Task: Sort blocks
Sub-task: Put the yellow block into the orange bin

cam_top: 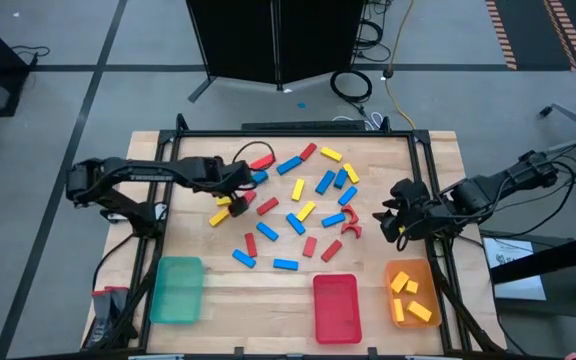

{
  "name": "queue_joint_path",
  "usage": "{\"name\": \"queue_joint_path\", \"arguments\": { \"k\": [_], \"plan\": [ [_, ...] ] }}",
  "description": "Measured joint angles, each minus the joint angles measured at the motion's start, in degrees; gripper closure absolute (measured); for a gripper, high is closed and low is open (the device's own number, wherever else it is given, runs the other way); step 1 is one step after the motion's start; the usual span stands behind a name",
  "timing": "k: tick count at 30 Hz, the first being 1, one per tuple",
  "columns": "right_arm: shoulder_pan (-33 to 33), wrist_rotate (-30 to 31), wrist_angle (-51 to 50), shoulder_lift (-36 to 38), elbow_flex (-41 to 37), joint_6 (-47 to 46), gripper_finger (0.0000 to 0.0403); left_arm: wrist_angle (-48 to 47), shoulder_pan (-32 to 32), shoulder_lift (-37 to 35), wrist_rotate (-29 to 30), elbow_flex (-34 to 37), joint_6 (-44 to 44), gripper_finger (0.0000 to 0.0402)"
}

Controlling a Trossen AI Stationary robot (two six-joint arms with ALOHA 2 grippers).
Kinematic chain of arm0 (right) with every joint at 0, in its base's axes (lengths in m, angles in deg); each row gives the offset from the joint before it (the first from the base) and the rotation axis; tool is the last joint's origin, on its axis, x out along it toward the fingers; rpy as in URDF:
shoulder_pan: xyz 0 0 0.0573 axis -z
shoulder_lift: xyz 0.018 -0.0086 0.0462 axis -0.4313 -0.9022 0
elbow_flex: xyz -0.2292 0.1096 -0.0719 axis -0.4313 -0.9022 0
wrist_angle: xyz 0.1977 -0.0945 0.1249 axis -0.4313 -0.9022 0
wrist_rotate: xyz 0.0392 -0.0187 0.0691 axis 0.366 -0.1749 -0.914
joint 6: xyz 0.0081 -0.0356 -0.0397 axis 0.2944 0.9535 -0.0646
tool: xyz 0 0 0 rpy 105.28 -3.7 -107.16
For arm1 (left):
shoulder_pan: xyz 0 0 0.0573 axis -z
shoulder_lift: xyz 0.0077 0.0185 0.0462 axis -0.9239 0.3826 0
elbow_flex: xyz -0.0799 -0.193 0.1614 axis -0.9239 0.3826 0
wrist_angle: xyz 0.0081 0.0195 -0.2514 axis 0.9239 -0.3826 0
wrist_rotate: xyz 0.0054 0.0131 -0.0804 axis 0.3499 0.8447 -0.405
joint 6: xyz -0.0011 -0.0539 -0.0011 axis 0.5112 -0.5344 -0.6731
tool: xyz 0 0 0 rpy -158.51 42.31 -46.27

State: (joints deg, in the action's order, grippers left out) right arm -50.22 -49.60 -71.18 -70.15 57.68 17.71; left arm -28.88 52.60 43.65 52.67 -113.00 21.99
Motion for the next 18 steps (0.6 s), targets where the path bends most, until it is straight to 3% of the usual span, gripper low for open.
{"name": "queue_joint_path", "arguments": {
  "k": [7, 14, 18],
  "plan": [
    [0.00, -0.08, -0.02, -0.23, -0.02, 1.16, 0.0179, 5.03, -0.50, -1.23, -6.61, 7.04, 5.11, 0.0014],
    [0.00, -0.08, 0.01, -0.23, -0.02, 0.99, 0.0179, 8.18, -3.67, -1.23, -6.17, 11.87, 8.40, 0.0016],
    [0.00, -0.05, 0.02, -0.23, -0.02, 0.70, 0.0179, 9.96, -6.70, -1.36, -7.58, 13.57, 10.87, 0.0039]
  ]
}}
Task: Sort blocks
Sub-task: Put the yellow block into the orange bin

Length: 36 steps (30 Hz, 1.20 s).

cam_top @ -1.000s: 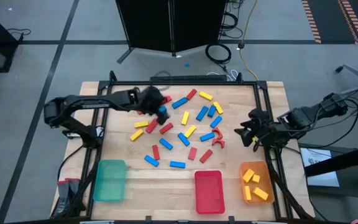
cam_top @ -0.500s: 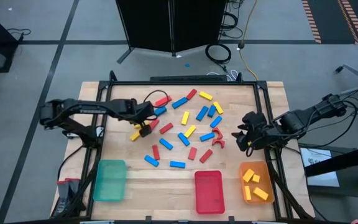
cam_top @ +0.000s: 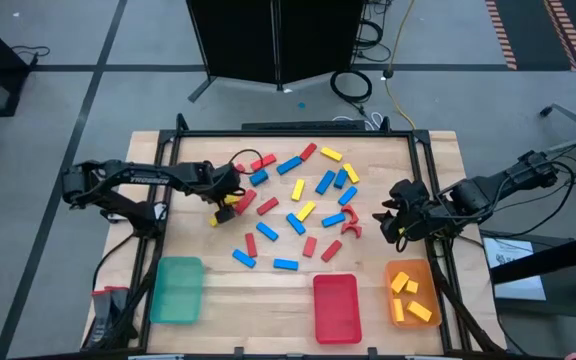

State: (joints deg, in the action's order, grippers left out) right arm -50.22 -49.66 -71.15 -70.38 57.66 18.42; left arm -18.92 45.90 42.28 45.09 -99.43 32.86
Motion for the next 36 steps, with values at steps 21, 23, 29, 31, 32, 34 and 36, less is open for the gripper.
{"name": "queue_joint_path", "arguments": {
  "k": [21, 23, 29, 31, 32, 34, 36],
  "plan": [
    [0.00, 0.41, 2.12, 0.00, 0.00, -1.83, 0.0179, 6.38, -4.20, 4.17, -1.50, 0.59, -1.56, 0.0242],
    [-0.02, 0.48, 2.12, 0.00, 0.00, -2.12, 0.0179, 6.63, -4.22, 4.24, -1.03, 0.31, -1.73, 0.0272],
    [-0.02, 3.84, 3.86, -0.02, 0.00, -2.01, 0.0179, 6.31, -3.70, 3.78, -0.83, -3.72, -4.38, 0.0297],
    [-0.02, 6.64, 5.33, -0.02, 0.00, -1.77, 0.0179, 6.26, -3.19, 2.85, -0.96, -6.15, -5.44, 0.0297],
    [-0.01, 8.05, 6.09, -0.02, 0.00, -1.47, 0.0179, 6.57, -2.98, 2.27, -0.96, -7.48, -6.14, 0.0297],
    [0.06, 10.49, 7.68, -0.02, -0.02, -0.43, 0.0179, 6.24, -2.46, 0.95, -1.09, -10.56, -7.65, 0.0297],
    [0.82, 12.98, 10.43, -0.05, -0.02, 1.31, 0.0179, 7.15, -1.78, -0.45, -1.26, -14.15, -8.71, 0.0292]
  ]
}}
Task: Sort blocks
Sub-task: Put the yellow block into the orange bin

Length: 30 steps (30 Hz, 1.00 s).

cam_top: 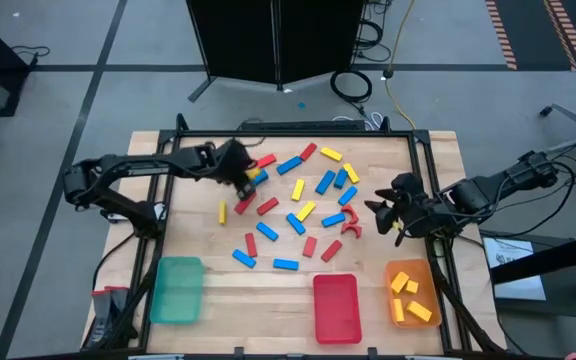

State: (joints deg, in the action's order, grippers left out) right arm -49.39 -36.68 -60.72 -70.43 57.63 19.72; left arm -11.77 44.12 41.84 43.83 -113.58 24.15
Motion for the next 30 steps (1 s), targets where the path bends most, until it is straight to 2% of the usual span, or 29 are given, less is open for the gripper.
{"name": "queue_joint_path", "arguments": {
  "k": [4, 9, 14, 19, 26, 30],
  "plan": [
    [3.19, 3.21, 8.49, -0.99, -0.02, 9.11, 0.0179, 6.82, 1.88, -2.30, -1.30, -6.31, -0.59, 0.0290],
    [9.22, 3.57, 26.49, -2.83, -0.02, 25.31, 0.0179, 18.30, 4.79, -2.90, -2.71, -12.84, -0.55, 0.0290],
    [14.47, -2.02, 45.25, -3.49, 0.00, 40.31, 0.0179, 26.86, 7.86, -2.90, -2.99, -15.91, -0.11, 0.0289],
    [17.81, -6.39, 56.59, -3.47, 0.00, 51.01, 0.0179, 33.74, 10.77, -2.85, -4.13, -16.15, -0.13, 0.0289],
    [21.54, -15.21, 62.83, -5.96, -0.02, 54.48, 0.0176, 37.21, 14.33, -2.48, -4.66, -16.15, 1.20, 0.0288],
    [22.90, -22.14, 67.13, -8.40, -0.02, 53.77, 0.0152, 37.91, 15.10, -2.59, -4.66, -16.15, 1.40, 0.0288]
  ]
}}
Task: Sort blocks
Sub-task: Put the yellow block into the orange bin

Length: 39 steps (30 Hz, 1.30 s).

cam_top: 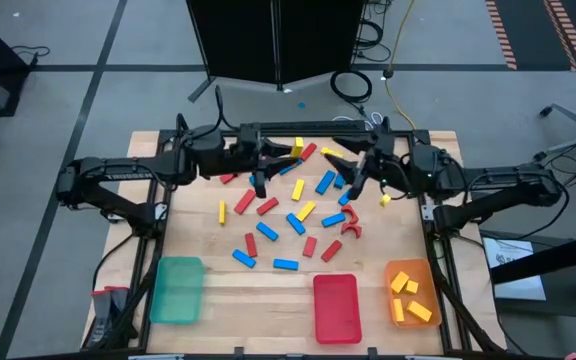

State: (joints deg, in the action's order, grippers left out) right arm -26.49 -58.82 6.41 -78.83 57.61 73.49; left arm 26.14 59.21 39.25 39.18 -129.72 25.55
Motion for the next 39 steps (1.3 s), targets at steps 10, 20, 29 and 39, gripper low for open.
{"name": "queue_joint_path", "arguments": {
  "k": [10, 20, 29, 39],
  "plan": [
    [0.52, -4.41, 3.34, -5.48, 3.92, 0.14, 0.0083, -0.10, 0.39, 0.05, -1.29, 0.00, -0.26, 0.0288],
    [1.81, -9.85, -14.46, -13.74, 18.56, 3.33, 0.0088, 0.98, 1.35, 1.31, -2.49, 0.00, 0.04, 0.0288],
    [1.75, -10.44, -15.28, -16.02, 21.38, 6.14, 0.0097, 1.74, 1.57, 1.29, -2.47, 0.02, 1.45, 0.0288],
    [2.05, -10.47, -15.23, -16.01, 21.40, 7.38, 0.0210, 1.76, 1.57, 1.29, -3.61, 0.02, 2.55, 0.0288]
  ]
}}
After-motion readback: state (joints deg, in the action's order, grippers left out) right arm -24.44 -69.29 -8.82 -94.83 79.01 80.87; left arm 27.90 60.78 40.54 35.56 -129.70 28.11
